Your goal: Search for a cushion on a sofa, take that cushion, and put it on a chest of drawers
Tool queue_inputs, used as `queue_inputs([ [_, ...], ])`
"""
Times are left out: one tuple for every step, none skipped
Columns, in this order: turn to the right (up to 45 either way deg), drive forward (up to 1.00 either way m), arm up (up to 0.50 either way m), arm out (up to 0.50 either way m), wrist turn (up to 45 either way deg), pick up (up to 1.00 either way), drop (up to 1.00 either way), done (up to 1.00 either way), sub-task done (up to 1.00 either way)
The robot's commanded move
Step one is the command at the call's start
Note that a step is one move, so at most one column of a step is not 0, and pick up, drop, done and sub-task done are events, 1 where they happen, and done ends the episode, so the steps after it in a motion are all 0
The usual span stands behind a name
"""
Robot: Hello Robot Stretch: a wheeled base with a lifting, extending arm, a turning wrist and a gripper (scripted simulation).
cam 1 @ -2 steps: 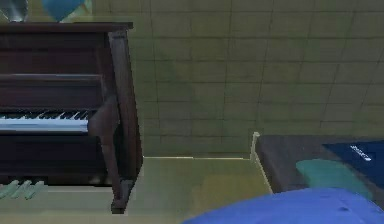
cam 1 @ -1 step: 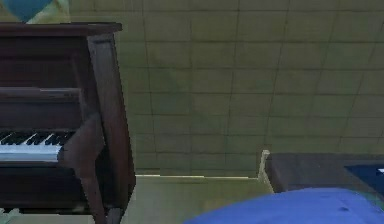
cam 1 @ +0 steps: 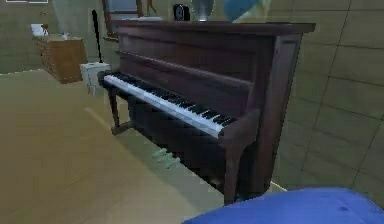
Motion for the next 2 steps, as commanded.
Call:
queue_inputs([
  [-36.0,0.0,0.0,0.0,0.0,0.0,0.0,0.0,0.0],
  [0.0,1.0,0.0,0.0,0.0,0.0,0.0,0.0,0.0],
])
